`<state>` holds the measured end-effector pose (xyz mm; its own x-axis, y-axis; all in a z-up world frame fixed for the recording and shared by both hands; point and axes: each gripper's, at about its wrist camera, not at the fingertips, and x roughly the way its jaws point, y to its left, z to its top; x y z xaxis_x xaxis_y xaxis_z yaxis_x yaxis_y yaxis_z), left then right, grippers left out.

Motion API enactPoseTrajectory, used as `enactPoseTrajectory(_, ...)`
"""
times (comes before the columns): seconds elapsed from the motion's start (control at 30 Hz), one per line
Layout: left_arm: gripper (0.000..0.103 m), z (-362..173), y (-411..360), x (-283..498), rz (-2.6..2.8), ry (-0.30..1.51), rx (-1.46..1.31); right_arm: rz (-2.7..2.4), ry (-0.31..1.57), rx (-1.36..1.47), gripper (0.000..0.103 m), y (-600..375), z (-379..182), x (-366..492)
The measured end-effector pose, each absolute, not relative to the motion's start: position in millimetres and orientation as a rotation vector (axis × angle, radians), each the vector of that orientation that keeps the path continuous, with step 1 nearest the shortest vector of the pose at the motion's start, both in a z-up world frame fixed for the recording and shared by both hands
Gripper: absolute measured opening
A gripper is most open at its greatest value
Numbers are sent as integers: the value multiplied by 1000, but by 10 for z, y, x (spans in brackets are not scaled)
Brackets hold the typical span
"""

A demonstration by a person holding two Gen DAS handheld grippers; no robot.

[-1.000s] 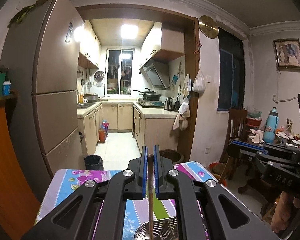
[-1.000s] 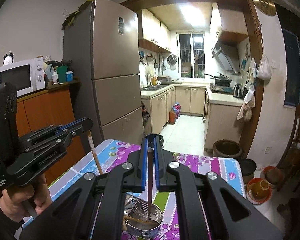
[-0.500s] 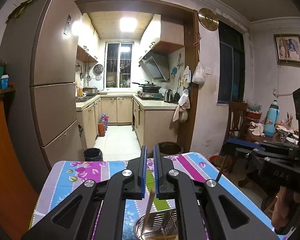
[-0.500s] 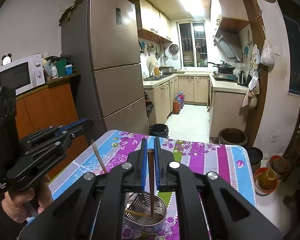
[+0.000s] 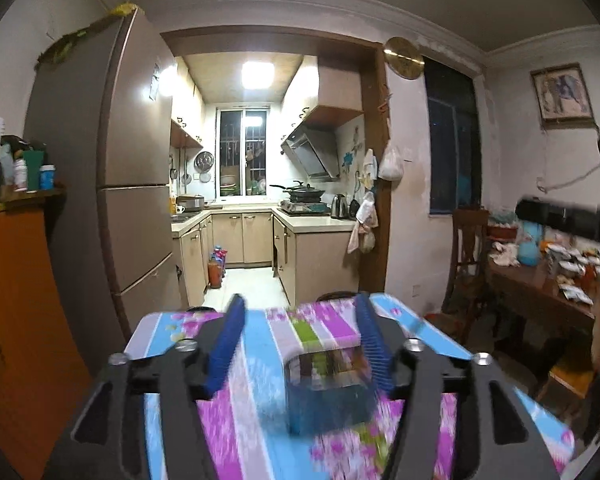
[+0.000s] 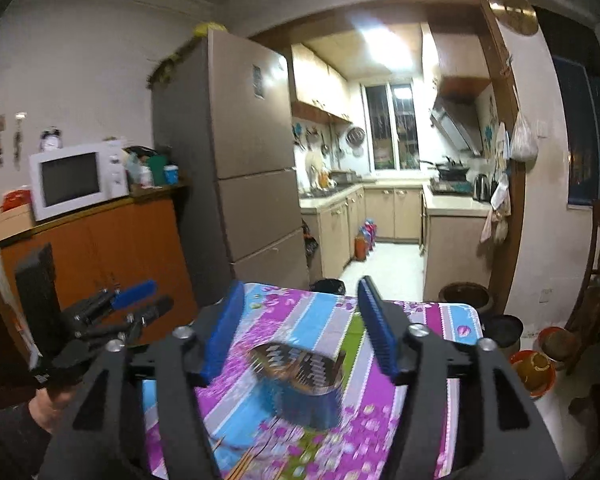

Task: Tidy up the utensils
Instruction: 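Open both grippers and withdraw them from the holder toward the chopsticks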

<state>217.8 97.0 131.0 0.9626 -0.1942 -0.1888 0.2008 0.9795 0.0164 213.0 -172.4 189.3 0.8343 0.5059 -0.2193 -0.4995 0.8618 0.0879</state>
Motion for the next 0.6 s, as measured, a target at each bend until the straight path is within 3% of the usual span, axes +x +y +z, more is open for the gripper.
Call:
enactPoseTrajectory(0.3,62,-168,796,780,-243,370,50,550,301,25,59,-1640,685,938)
enactPoseTrajectory(0.4,50,-617,718,580,-250,459,37,538,362,42,53,-1600,303,791)
enactPoseTrajectory(0.6,31,-949,592,364,-273,500,56,486,412,41,42,-1615,-114,538)
